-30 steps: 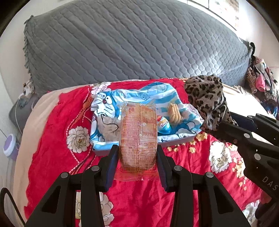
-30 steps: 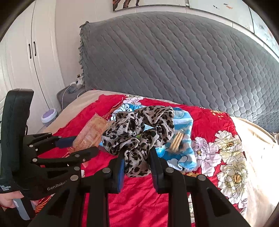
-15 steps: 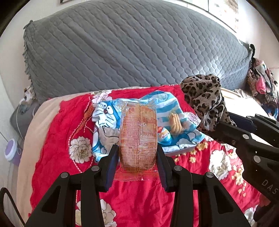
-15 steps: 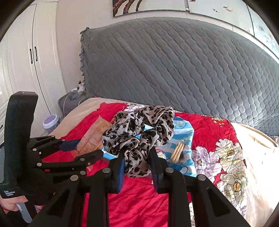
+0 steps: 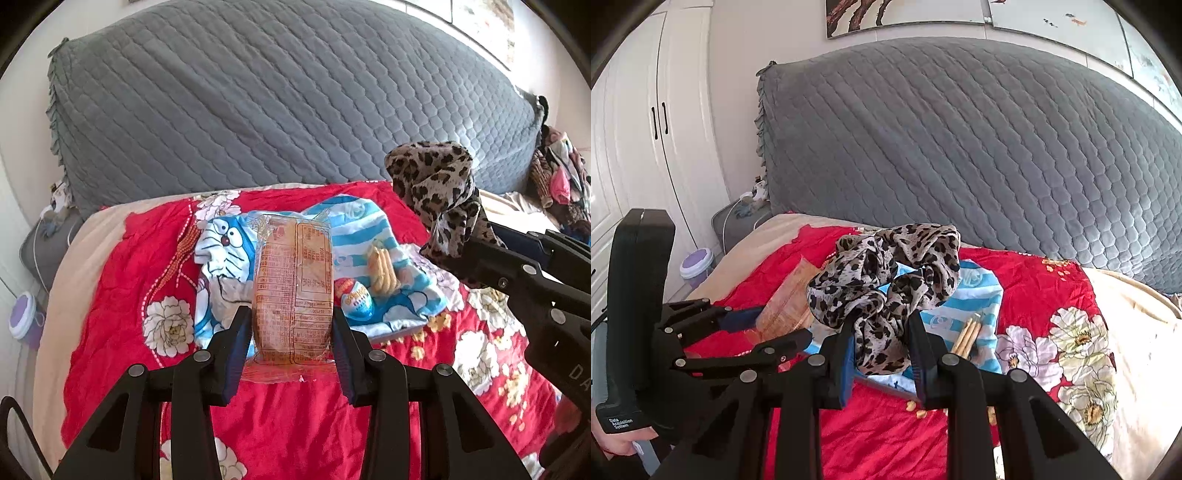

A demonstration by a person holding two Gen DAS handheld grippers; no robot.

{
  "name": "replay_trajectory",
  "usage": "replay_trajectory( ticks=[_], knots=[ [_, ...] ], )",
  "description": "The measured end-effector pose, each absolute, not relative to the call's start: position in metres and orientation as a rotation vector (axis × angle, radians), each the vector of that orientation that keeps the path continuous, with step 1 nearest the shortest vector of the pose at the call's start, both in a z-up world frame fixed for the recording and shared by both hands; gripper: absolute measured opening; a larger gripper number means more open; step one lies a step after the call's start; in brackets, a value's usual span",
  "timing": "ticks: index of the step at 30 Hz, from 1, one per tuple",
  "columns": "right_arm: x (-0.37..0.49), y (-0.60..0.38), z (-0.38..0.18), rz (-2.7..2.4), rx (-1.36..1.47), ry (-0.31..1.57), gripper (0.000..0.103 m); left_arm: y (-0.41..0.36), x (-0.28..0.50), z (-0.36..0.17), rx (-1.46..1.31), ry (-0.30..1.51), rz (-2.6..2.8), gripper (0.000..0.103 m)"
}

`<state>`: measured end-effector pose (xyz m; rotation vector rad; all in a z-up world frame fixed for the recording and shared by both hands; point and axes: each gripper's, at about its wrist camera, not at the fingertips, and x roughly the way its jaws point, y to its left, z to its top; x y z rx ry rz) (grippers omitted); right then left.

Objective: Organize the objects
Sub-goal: 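Lift the pastry in left tool while right tool carries the scrunchie over the tray, then lower the pastry onto the green ring while right tool lowers the scrunchie beside the bread sticks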

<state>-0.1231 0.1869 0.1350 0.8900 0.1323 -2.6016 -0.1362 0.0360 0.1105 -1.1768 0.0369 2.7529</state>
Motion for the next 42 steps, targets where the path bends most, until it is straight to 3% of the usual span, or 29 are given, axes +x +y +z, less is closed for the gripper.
replay_trajectory(
  ticks=[14, 42],
  knots=[
    [-0.171, 0.194, 0.120, -2.601, 0.915, 0.119, 0.026, 0.046, -0.188, 0.100, -1.213, 0.025, 2.768, 0.043],
    [-0.241, 0.206, 0.022, -2.601, 1.150, 0.121, 0.026, 0.055, -0.240, 0.022, -1.364, -0.030, 2.728, 0.043]
  ],
)
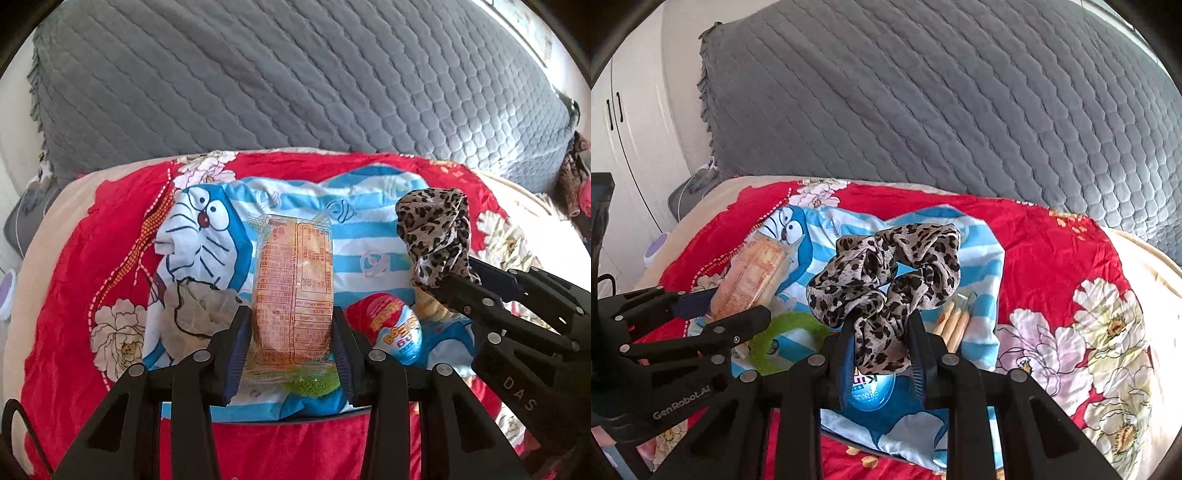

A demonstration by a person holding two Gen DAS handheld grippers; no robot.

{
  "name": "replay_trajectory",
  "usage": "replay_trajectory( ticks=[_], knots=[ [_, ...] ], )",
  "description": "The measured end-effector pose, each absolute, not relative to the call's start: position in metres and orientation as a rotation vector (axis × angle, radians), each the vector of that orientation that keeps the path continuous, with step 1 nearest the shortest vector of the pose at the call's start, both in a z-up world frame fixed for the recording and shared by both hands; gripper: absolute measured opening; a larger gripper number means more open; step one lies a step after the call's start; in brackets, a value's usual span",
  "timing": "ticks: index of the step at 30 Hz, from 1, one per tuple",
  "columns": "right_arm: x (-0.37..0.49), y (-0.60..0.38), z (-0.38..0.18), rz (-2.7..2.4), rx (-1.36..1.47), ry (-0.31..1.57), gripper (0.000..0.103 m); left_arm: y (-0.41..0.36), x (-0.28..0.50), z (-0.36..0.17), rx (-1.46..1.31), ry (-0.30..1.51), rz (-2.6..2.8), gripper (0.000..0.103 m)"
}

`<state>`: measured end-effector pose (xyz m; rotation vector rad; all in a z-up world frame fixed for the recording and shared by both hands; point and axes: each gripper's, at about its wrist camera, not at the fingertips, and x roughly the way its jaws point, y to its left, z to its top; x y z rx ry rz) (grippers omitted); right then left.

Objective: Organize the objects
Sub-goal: 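Lower the pastry onto the green ring while right tool lowers the scrunchie beside the bread sticks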

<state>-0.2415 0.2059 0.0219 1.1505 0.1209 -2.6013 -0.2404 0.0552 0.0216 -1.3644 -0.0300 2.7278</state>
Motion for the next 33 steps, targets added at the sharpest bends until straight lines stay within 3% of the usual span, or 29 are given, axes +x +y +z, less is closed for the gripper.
replay_trajectory(
  ticks=[33],
  knots=[
    [-0.255, 0.210, -0.014, -2.606, 1.286, 0.133, 0.026, 0.062, -0.248, -0.014, -1.477, -0.051, 2.677, 0.043]
  ],
)
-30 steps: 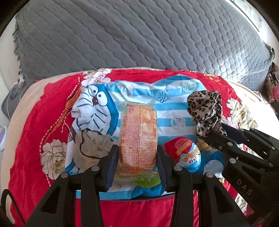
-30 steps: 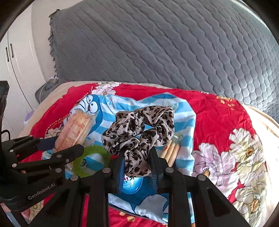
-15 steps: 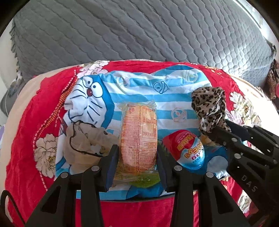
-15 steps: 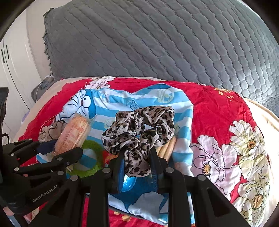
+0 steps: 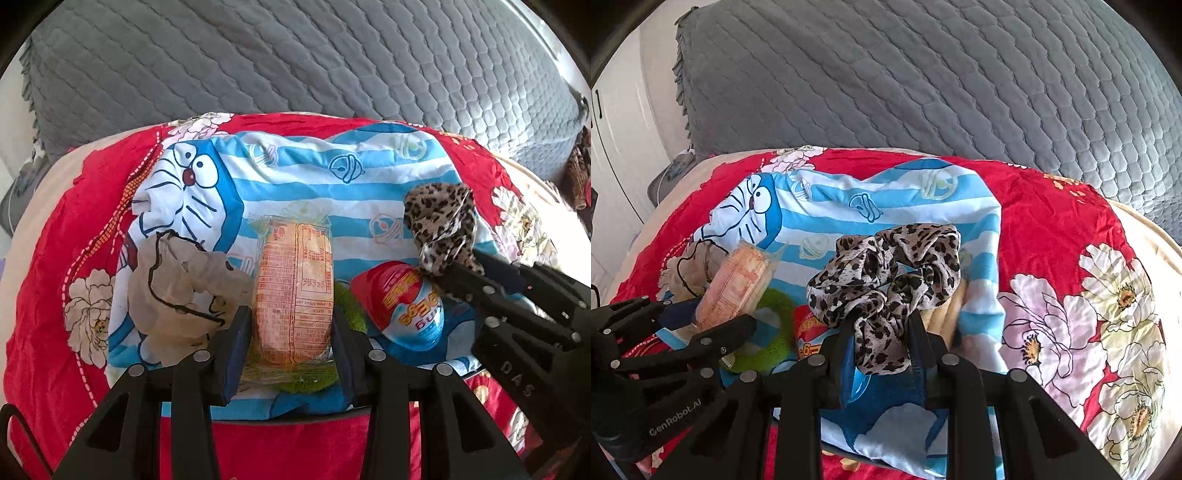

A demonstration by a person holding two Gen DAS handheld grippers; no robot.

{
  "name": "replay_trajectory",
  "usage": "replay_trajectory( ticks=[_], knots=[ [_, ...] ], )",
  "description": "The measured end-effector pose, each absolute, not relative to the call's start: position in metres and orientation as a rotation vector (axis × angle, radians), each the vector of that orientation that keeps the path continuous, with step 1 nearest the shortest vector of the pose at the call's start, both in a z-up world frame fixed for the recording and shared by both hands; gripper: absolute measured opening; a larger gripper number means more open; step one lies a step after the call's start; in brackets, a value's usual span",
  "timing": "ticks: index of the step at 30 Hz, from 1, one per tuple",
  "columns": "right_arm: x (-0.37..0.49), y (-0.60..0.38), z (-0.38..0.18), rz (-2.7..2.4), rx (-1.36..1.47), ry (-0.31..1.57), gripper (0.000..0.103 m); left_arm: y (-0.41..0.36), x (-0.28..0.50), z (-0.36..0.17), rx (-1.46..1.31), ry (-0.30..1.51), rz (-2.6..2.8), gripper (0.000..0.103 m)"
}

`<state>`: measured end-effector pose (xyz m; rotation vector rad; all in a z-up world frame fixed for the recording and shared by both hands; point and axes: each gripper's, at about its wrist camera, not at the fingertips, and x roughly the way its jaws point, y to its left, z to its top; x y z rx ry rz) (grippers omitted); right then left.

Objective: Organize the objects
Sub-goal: 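Lower the pastry onto the green ring while right tool lowers the scrunchie beside the bread sticks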

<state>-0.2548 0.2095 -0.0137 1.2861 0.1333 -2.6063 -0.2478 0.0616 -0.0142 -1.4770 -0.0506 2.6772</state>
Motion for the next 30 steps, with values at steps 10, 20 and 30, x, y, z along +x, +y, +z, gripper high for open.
replay_trajectory(
  ticks=[10, 20, 30],
  knots=[
    [-0.2567, 0.2092, -0.0209, -2.600, 1.311, 0.135, 0.026, 0.0651, -0.2520, -0.0200, -1.487, -0.051, 2.668, 0.043],
    [-0.2574, 0.2090, -0.0223, -2.601, 1.327, 0.131, 0.026, 0.0646, -0.2521, -0.0209, -1.499, -0.061, 2.653, 0.043],
    [-0.2569, 0.2105, -0.0209, -2.587, 1.351, 0.103, 0.026, 0.0657, -0.2496, -0.0162, -1.499, -0.045, 2.656, 0.044]
  ],
)
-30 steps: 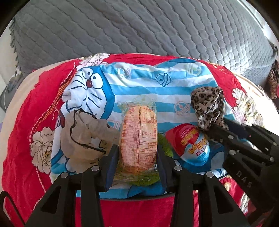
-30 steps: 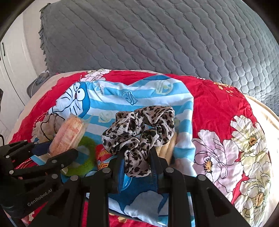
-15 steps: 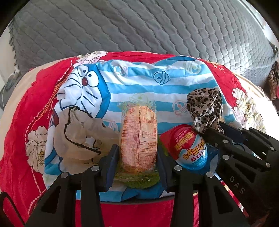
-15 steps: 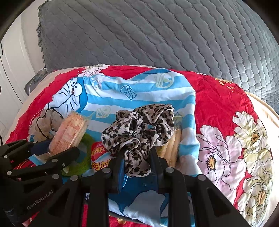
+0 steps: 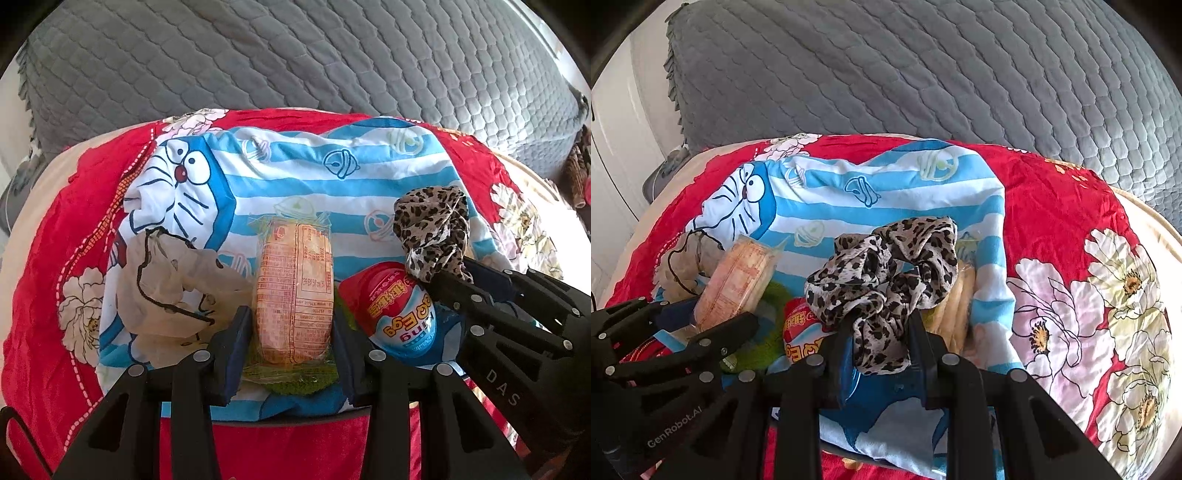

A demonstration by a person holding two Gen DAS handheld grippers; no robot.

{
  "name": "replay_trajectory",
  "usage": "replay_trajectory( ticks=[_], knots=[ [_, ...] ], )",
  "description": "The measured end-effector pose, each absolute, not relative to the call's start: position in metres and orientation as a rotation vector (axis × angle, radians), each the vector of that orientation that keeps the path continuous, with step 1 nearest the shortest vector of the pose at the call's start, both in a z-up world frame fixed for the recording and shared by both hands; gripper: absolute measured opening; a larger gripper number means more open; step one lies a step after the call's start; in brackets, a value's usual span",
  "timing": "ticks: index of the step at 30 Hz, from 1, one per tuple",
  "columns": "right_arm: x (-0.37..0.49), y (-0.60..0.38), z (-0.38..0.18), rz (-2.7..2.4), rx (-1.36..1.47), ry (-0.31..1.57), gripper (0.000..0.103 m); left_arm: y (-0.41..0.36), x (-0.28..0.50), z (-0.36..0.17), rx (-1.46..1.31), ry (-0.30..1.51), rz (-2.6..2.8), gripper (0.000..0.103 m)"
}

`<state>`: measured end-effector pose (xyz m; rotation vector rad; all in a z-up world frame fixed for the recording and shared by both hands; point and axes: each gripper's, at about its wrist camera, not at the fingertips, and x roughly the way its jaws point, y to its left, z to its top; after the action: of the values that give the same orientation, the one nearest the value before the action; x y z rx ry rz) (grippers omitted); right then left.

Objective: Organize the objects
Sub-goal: 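Lower the pastry onto the green ring while right tool lowers the scrunchie beside the bread sticks, then open left tool to release the pastry while right tool releases the scrunchie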

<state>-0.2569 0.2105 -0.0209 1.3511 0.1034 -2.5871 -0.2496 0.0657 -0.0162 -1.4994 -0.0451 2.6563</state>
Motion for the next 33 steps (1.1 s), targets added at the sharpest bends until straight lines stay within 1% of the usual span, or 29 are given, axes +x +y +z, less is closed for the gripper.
replay_trajectory(
  ticks=[11, 16, 17, 18, 20, 25, 31, 33],
  knots=[
    [-0.254, 0.212, -0.019, -2.578, 1.346, 0.103, 0.029, 0.064, -0.248, -0.014, -1.499, -0.064, 2.655, 0.044],
    [-0.253, 0.213, -0.018, -2.574, 1.347, 0.102, 0.032, 0.067, -0.246, -0.013, -1.500, -0.051, 2.648, 0.045],
    [-0.253, 0.213, -0.018, -2.575, 1.346, 0.103, 0.033, 0.067, -0.246, -0.012, -1.502, -0.051, 2.647, 0.047],
    [-0.253, 0.212, -0.018, -2.575, 1.344, 0.104, 0.034, 0.067, -0.247, -0.012, -1.502, -0.053, 2.647, 0.052],
    [-0.252, 0.212, -0.016, -2.578, 1.340, 0.106, 0.037, 0.067, -0.246, -0.010, -1.496, -0.057, 2.648, 0.057],
    [-0.252, 0.211, -0.010, -2.594, 1.323, 0.125, 0.045, 0.066, -0.246, -0.005, -1.482, -0.055, 2.663, 0.058],
    [-0.252, 0.215, -0.006, -2.594, 1.320, 0.114, 0.047, 0.067, -0.244, -0.003, -1.478, -0.044, 2.667, 0.062],
    [-0.252, 0.216, -0.005, -2.596, 1.315, 0.115, 0.047, 0.066, -0.243, -0.002, -1.476, -0.038, 2.672, 0.065]
  ],
)
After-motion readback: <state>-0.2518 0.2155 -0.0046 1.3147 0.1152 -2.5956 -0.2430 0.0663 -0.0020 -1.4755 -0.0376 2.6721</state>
